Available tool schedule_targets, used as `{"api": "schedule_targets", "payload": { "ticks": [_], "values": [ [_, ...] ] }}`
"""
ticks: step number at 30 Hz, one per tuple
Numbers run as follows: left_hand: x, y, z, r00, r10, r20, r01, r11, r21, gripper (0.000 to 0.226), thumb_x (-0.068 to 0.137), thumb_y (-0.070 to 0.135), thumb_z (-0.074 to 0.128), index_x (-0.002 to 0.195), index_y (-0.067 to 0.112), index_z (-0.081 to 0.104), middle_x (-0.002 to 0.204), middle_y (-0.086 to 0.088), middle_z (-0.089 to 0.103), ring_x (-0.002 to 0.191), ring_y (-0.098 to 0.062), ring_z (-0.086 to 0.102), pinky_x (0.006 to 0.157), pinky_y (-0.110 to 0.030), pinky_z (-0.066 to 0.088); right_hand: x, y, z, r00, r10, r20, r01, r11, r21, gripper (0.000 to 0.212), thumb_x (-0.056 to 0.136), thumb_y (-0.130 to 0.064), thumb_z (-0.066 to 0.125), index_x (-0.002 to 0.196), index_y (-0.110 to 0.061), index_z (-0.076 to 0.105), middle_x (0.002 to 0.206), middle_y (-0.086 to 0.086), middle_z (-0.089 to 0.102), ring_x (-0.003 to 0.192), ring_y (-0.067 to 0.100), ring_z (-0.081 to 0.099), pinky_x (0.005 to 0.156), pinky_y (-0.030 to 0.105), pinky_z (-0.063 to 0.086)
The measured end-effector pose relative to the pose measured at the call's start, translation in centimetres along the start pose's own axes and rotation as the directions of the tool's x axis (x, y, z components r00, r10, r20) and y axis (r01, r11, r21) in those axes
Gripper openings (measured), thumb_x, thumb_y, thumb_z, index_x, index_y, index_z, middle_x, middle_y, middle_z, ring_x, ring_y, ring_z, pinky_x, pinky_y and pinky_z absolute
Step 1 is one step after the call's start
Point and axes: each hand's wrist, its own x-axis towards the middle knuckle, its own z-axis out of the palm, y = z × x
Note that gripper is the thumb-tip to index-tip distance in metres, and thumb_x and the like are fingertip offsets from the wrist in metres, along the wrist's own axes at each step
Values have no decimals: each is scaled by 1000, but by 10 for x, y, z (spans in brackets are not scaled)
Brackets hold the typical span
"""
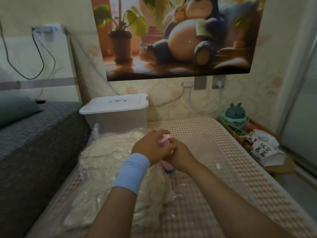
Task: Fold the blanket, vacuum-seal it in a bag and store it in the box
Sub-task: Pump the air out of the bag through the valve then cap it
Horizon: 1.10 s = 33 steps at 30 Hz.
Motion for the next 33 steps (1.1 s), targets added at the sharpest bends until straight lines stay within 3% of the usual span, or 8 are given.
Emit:
{"api": "schedule_targets", "payload": {
  "ticks": [6,10,15,17,20,24,27,33],
  "values": [
    [3,-4,-10,975,24,-223,55,938,344,30,99,42,37,105,23,60,106,-3,64,96,-27,61,77,-32,43,5,5,23,1000,19,11,-20,999,46,24,86,-33,71,107,-36,58,77,-19,62,63,-13,56,56,7,36],
    [0,8,-43,934,119,-337,23,920,391,33,100,41,36,107,20,60,101,-8,67,93,-31,61,74,-33,42,9,8,23,1000,0,27,-1,998,64,43,83,-26,76,122,-30,57,98,-15,66,79,-8,59,67,5,39],
    [3,27,-67,692,301,-657,-200,953,226,22,95,27,47,98,15,65,93,-3,67,89,-24,59,78,-32,44,11,18,21,998,19,57,-25,992,122,48,85,-24,76,128,-28,54,116,-8,66,103,11,62,87,25,47],
    [7,18,-51,742,285,-607,-184,957,225,22,92,18,48,103,18,67,99,-2,68,92,-22,59,81,-30,43,12,17,20,997,29,76,-37,993,114,46,85,-24,75,125,-29,54,112,-8,65,98,11,61,80,21,44],
    [5,-7,-7,958,93,-271,-35,977,211,26,92,17,48,107,25,67,109,-2,67,100,-25,61,83,-28,42,11,10,23,996,23,83,-26,999,39,48,87,-33,73,130,-32,51,107,-8,66,81,6,61,65,16,41],
    [5,-7,-10,976,20,-218,15,988,156,27,88,24,45,100,24,69,105,-3,69,97,-26,62,84,-30,47,9,7,23,996,10,86,-12,1000,20,48,89,-34,70,132,-32,50,90,-17,63,62,-8,56,58,14,40],
    [2,15,-45,907,169,-385,-90,972,216,28,85,25,45,95,22,71,96,-3,71,89,-27,65,79,-34,51,10,11,18,997,6,82,-8,1000,19,44,86,-30,74,124,-31,52,99,-15,64,81,0,59,70,20,42],
    [-8,39,-78,571,429,-701,-316,902,294,25,85,14,48,84,15,72,87,4,71,80,-14,64,73,-27,51,8,18,18,995,11,104,-15,999,35,49,87,-32,73,130,-33,50,115,-12,63,101,10,60,83,25,45]
  ]
}}
